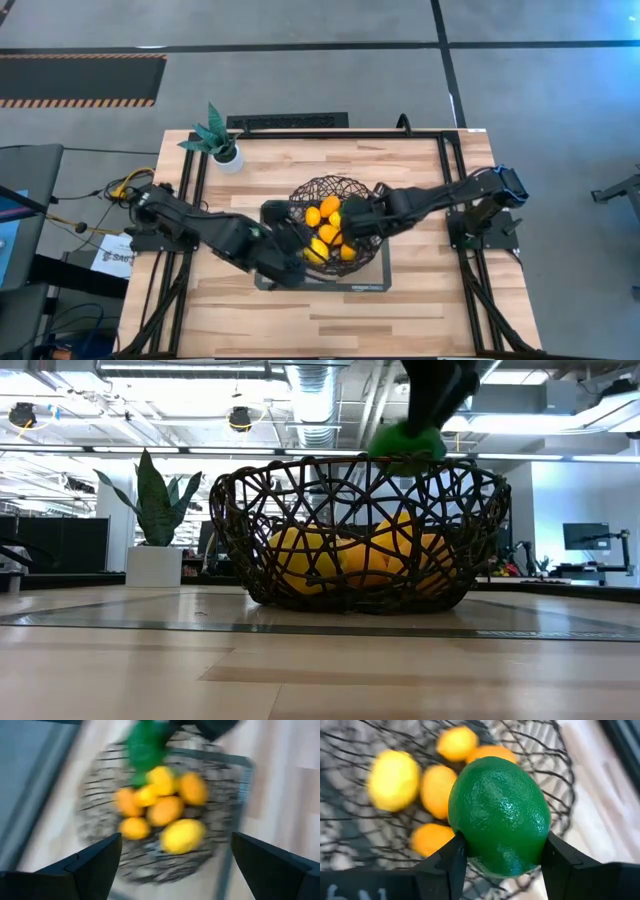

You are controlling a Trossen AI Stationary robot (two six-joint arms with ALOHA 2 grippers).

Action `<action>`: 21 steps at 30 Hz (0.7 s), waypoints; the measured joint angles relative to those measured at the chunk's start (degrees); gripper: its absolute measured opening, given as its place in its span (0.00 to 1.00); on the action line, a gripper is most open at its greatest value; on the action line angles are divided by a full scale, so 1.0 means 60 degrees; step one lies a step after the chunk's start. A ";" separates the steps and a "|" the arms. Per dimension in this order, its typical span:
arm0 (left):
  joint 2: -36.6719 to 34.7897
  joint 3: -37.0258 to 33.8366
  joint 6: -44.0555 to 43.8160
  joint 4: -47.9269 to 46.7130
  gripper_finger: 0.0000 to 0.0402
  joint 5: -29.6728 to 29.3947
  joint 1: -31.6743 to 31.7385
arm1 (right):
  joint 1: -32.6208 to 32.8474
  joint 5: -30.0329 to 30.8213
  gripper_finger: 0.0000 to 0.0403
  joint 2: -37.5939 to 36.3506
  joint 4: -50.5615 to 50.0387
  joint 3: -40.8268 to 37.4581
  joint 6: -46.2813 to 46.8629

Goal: Build produce basket
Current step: Put the lime into the basket

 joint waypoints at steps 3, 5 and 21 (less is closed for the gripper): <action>-0.0577 0.0004 -0.0934 -0.1275 0.89 -0.1305 -0.0300 | -0.0175 0.0045 0.48 -0.0004 -0.0110 -0.0243 -0.0043; -0.1021 0.0002 -0.1569 -0.1858 0.89 -0.2107 -0.0605 | -0.0232 -0.0038 0.48 0.0004 -0.0123 -0.0380 -0.0073; -0.5187 -0.3716 -0.3267 -0.1797 0.89 -0.3730 -0.2220 | -0.1840 -0.2146 0.48 0.0103 0.4644 -0.0923 -0.2299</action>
